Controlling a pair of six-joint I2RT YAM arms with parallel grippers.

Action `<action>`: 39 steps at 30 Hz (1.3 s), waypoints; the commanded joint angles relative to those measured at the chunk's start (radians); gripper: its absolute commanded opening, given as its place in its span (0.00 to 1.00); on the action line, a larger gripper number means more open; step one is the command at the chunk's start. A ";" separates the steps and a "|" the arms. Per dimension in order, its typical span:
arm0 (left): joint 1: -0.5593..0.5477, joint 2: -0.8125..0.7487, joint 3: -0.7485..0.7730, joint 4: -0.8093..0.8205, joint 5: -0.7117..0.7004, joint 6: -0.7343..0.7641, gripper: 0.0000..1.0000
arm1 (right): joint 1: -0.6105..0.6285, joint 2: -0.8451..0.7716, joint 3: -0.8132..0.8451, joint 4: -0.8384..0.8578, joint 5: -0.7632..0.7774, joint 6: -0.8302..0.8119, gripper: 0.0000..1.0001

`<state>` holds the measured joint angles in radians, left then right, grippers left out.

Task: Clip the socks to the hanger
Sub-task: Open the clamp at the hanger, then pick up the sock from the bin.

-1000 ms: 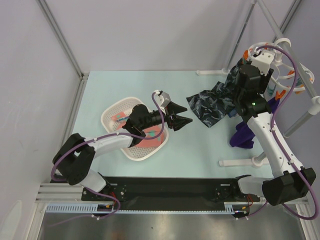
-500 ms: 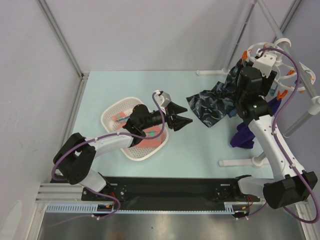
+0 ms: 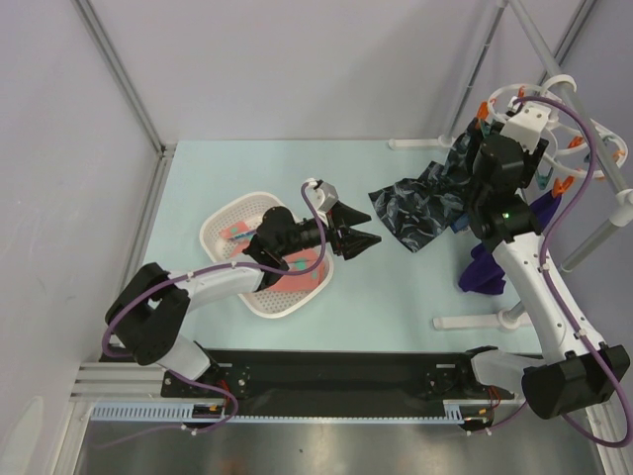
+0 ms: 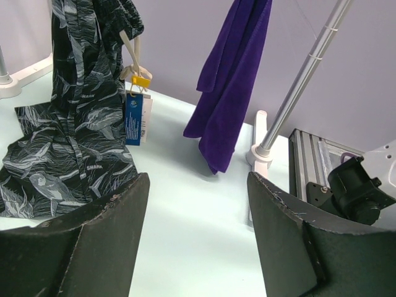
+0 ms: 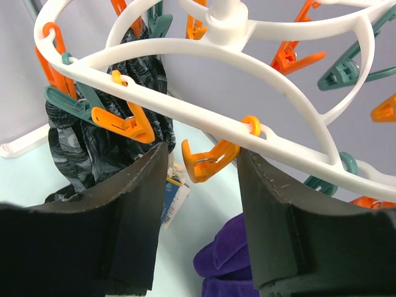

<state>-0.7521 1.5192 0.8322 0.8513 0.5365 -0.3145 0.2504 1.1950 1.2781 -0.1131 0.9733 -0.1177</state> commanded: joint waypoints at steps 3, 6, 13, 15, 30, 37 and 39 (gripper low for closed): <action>0.010 0.002 0.021 0.045 0.029 -0.003 0.70 | -0.008 -0.002 0.010 0.062 -0.015 -0.017 0.48; 0.008 0.002 0.019 0.045 0.028 -0.003 0.70 | -0.010 -0.003 0.013 0.052 -0.019 -0.002 0.43; 0.010 0.004 0.021 0.042 0.030 -0.003 0.70 | -0.010 -0.008 0.013 0.020 -0.024 0.032 0.29; 0.010 0.002 0.019 0.042 0.031 -0.003 0.70 | -0.011 -0.008 0.013 0.007 -0.027 0.038 0.20; 0.020 -0.117 0.085 -0.240 -0.208 -0.113 0.71 | -0.011 0.025 0.130 -0.224 -0.091 0.154 0.00; 0.100 -0.305 0.068 -0.671 -0.472 -0.169 0.85 | -0.013 0.057 0.214 -0.333 -0.162 0.200 0.00; 0.137 -0.329 0.087 -0.817 -0.518 -0.167 0.87 | -0.011 0.060 0.221 -0.352 -0.188 0.214 0.00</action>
<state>-0.6704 1.2480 0.8753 0.2974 0.1665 -0.4446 0.2417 1.2484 1.4490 -0.4114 0.8509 0.0570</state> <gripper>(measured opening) 0.865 0.327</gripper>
